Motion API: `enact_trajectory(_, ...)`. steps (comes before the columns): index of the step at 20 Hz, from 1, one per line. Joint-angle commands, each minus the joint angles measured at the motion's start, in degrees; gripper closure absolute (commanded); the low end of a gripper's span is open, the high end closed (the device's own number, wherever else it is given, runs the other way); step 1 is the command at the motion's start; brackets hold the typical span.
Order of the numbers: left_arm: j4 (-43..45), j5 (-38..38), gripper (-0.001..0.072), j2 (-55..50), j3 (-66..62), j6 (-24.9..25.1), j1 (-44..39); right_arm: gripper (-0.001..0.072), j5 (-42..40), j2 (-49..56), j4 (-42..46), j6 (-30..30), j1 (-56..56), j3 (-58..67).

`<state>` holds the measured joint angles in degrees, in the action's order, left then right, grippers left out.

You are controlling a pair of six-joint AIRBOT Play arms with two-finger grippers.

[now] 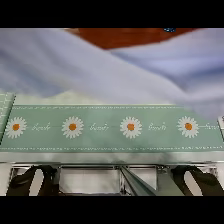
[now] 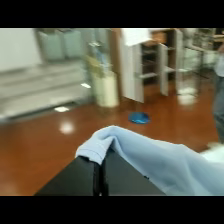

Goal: Fold the shirts.

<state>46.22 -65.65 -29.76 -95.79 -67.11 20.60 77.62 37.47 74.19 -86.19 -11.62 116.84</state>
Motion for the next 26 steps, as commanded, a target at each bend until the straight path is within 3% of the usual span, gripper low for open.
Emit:
enact_trajectory(1, 22.5, 1.3, 0.0694, 8.1, 0.0, -10.6, -4.5, 0.069, 3.5, -3.9, 2.6, -0.7, 0.1, -1.6)
enact_trajectory(5, 22.3, 1.2, 0.0694, 8.0, 8.6, -14.5, -4.6, 0.069, 8.0, -3.5, -3.6, -0.1, 0.0, -12.1)
enact_trajectory(7, 17.2, 3.0, 0.0694, 7.2, 18.1, -14.6, -4.6, 0.069, 7.4, -2.5, -7.9, 0.7, 0.0, -20.4)
enact_trajectory(10, 5.2, 7.3, 0.0694, 3.3, 34.4, -10.1, -4.6, 0.069, 4.3, 2.1, -14.9, 5.3, 0.1, -32.7)
enact_trajectory(13, 0.9, 13.2, 0.0694, -6.0, 43.6, -5.6, -5.3, 0.0689, -0.5, 10.8, -15.6, 8.3, 0.1, -41.3)
enact_trajectory(15, 0.6, 18.0, 0.0694, -15.0, 44.5, -3.3, -7.0, 0.069, -4.2, 19.1, -18.1, 8.7, 0.1, -43.1)
enact_trajectory(17, -1.7, 24.6, 0.0694, -24.1, 43.4, -0.6, -9.7, 0.069, -10.2, 27.9, -27.1, 13.8, 0.1, -43.0)
enact_trajectory(20, -2.3, 31.9, 0.0694, -36.9, 38.1, 0.1, -13.4, 0.069, -19.7, 40.7, -34.6, 14.1, 0.1, -41.9)
enact_trajectory(25, -6.8, 29.2, 0.0693, -50.7, 28.3, -1.0, -15.6, 0.0689, -19.1, 54.8, -53.6, 16.8, 0.1, -38.6)
enact_trajectory(26, -6.8, 28.5, 0.0674, -51.9, 27.3, -1.1, -15.8, 0.0625, -19.6, 55.8, -54.8, 16.3, 0.0, -38.3)
